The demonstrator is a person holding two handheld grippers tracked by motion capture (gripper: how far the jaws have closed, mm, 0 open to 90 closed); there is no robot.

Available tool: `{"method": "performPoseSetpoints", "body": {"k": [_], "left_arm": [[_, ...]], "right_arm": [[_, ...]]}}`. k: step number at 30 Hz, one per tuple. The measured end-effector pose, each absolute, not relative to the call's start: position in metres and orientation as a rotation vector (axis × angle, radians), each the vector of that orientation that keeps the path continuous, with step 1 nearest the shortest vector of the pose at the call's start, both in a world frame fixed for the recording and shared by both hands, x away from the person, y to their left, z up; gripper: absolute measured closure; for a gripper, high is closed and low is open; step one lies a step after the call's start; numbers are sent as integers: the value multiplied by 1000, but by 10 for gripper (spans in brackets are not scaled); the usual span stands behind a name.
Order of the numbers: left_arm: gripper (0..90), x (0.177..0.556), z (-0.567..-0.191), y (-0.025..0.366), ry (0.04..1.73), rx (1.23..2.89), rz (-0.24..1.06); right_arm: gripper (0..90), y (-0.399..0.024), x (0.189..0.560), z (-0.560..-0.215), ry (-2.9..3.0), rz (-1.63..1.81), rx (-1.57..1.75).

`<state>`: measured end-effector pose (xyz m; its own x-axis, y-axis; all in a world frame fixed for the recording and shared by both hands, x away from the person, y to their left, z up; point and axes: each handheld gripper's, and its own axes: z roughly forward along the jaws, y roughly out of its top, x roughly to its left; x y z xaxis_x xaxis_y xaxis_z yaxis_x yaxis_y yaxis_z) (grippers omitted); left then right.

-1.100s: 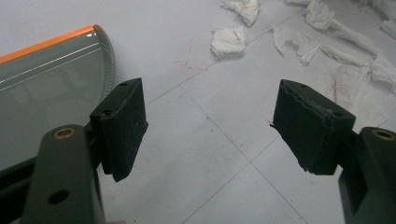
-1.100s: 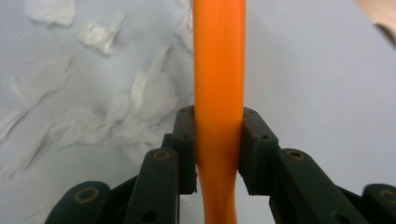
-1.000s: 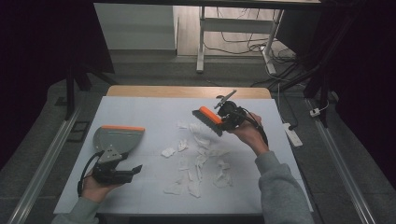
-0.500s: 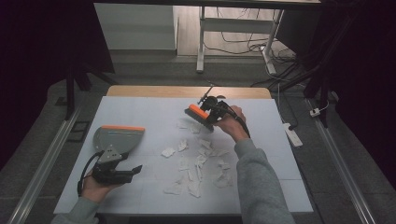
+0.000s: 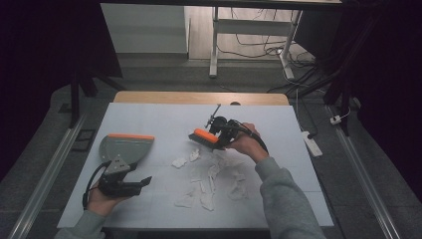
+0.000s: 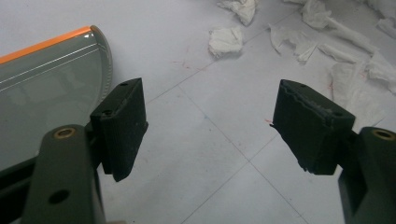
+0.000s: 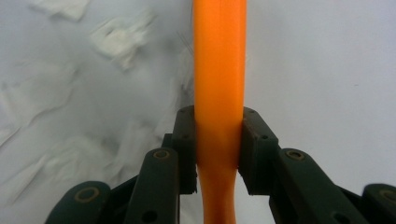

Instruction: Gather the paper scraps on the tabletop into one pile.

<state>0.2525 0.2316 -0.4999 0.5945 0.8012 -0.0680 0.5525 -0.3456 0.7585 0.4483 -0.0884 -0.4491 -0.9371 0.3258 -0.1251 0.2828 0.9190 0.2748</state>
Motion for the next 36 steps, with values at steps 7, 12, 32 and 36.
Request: {"method": "performPoseSetpoints", "body": {"k": [7,12,32,36], "left_arm": [[265,253,-500,231,1077,2046,411],[265,252,-500,231,1078,2045,412],[266,253,-500,233,1073,2043,406],[266,253,-500,233,1073,2044,408]], "right_arm": [[705,-97,440,-429,2865,493,477],[705,-91,452,-423,2786,520,495],[706,-39,479,-455,2833,364,392],[706,-37,466,-454,2857,345,319]]}}
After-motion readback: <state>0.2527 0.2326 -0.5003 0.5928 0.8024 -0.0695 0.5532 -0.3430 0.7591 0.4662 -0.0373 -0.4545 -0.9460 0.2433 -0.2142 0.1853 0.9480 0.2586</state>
